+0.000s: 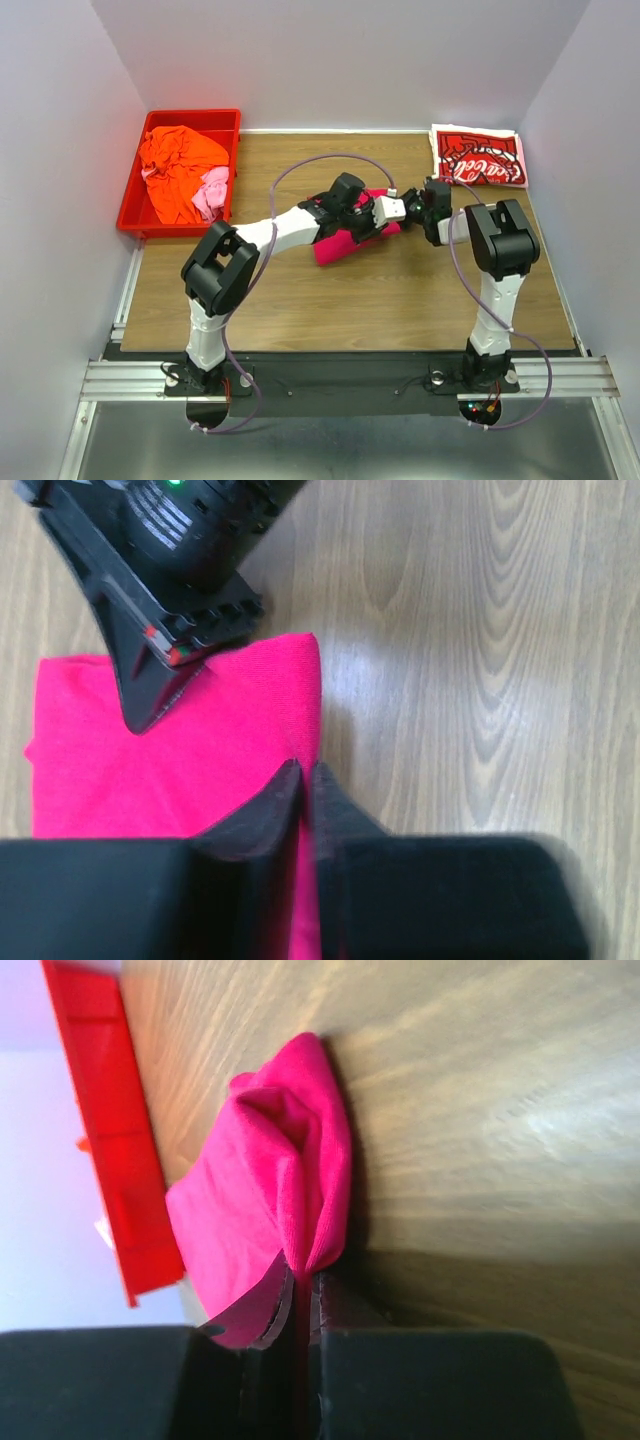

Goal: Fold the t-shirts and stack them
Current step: Neatly place the folded tshirt to the corner

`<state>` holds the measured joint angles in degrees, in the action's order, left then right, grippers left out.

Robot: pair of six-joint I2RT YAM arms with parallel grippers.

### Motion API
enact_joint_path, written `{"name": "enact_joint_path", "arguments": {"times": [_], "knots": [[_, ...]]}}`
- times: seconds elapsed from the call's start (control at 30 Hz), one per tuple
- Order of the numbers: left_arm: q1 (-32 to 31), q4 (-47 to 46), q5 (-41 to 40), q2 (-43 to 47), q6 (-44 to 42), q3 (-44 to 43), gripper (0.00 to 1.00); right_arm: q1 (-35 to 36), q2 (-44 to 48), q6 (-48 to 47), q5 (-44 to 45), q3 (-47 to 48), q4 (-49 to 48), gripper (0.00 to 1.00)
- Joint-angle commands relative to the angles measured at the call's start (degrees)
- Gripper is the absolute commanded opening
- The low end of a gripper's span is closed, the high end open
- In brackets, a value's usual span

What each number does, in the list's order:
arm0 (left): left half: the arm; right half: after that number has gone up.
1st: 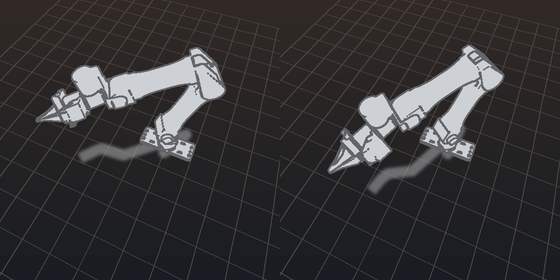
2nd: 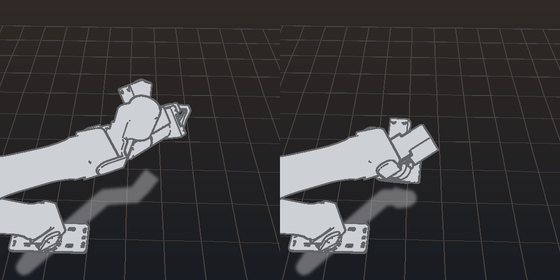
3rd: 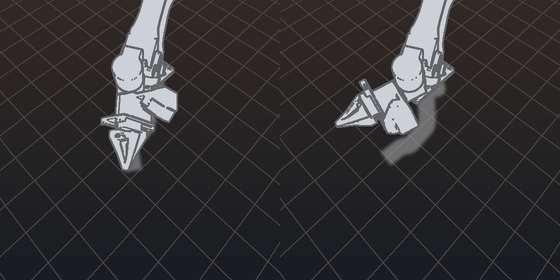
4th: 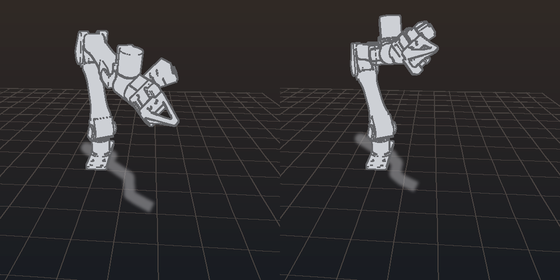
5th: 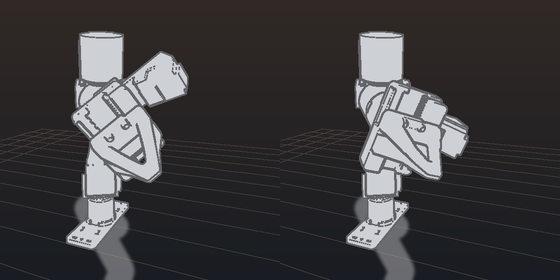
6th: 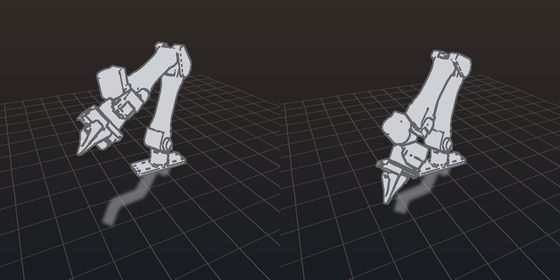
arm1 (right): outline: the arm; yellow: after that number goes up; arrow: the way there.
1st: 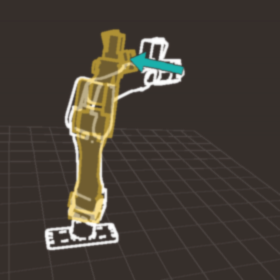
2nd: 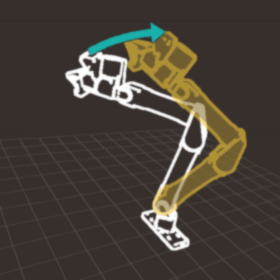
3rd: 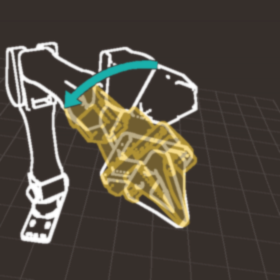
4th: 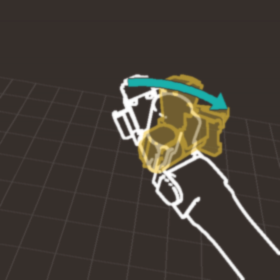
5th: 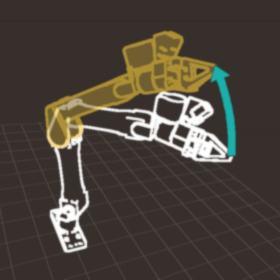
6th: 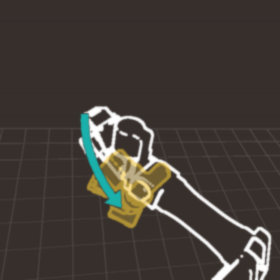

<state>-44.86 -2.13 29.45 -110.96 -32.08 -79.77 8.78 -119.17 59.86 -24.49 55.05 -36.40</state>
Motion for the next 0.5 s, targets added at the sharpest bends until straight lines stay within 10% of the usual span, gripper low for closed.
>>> {"name": "enact_joint_path", "arguments": {"times": [0.0,0.27,0.47], "knots": [[1.26,0.54,1.39,2.66,2.10,-2.94,0.27,0.54,2.45,-9.12,2.69,5.84,5.50,0.01],[9.35,10.45,4.03,12.59,3.69,3.03,0.42,-0.34,6.94,-44.01,11.65,22.11,29.71,0.01],[13.75,13.91,4.39,18.84,4.74,8.39,0.82,-4.55,5.62,-61.85,12.45,33.71,40.70,0.01]]}}
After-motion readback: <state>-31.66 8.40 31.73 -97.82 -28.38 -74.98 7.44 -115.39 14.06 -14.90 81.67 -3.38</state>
